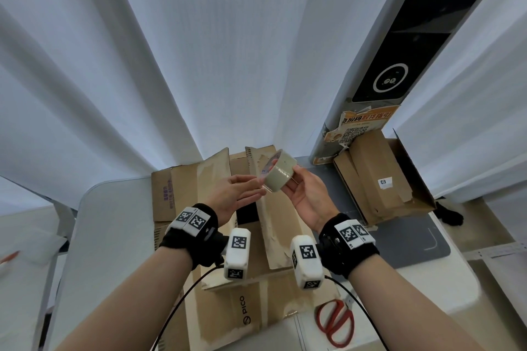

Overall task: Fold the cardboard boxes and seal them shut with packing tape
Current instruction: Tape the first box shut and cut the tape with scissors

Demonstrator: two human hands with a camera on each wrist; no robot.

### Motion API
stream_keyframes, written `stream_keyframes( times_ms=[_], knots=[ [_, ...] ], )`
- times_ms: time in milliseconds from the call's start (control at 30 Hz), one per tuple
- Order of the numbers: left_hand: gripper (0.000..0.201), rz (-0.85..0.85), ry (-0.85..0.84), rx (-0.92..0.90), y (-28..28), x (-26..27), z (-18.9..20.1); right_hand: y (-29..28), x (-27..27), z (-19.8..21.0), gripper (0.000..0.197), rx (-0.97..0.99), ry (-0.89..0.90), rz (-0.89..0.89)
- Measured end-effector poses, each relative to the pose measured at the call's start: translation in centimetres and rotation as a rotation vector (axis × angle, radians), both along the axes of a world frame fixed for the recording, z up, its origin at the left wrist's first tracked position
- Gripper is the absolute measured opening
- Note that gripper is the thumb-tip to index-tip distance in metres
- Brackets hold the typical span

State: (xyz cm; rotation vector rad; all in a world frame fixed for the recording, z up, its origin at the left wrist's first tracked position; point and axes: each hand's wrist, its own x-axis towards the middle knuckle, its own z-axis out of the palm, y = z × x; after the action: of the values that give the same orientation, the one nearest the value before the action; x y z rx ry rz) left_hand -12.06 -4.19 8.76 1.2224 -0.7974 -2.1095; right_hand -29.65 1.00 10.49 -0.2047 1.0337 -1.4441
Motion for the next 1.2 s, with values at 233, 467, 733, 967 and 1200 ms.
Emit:
stream_keyframes(
  times_ms=[233, 467, 733, 967, 1200],
  knots=[
    [0.025, 0.029, -0.061, -0.049, 0.3, -0.2, 0.0, 0.2, 0.2, 0.5, 0.031, -0.03, -0.066, -0.008],
    [0.018, 0.064, -0.084, -0.09, 0.5, -0.5, 0.3, 0.5, -0.1, 0.5, 0.04, -0.046, -0.034, 0.013],
    [0.018, 0.039, -0.143, -0.219, 0.4, -0.7, 1.8, 0.8, -0.2, -0.5, 0.033, 0.026, 0.039, -0.078],
    [0.019, -0.059, -0.13, -0.181, 0.5, -0.4, 3.2, 1.0, -0.2, -0.9, 0.043, 0.05, 0.922, 0.188],
    [0.019, -0.197, -0.247, -0.427, 1.3, 0.3, 3.9, 0.9, -1.0, -1.5, 0.011, 0.112, 1.188, 0.152]
  ],
)
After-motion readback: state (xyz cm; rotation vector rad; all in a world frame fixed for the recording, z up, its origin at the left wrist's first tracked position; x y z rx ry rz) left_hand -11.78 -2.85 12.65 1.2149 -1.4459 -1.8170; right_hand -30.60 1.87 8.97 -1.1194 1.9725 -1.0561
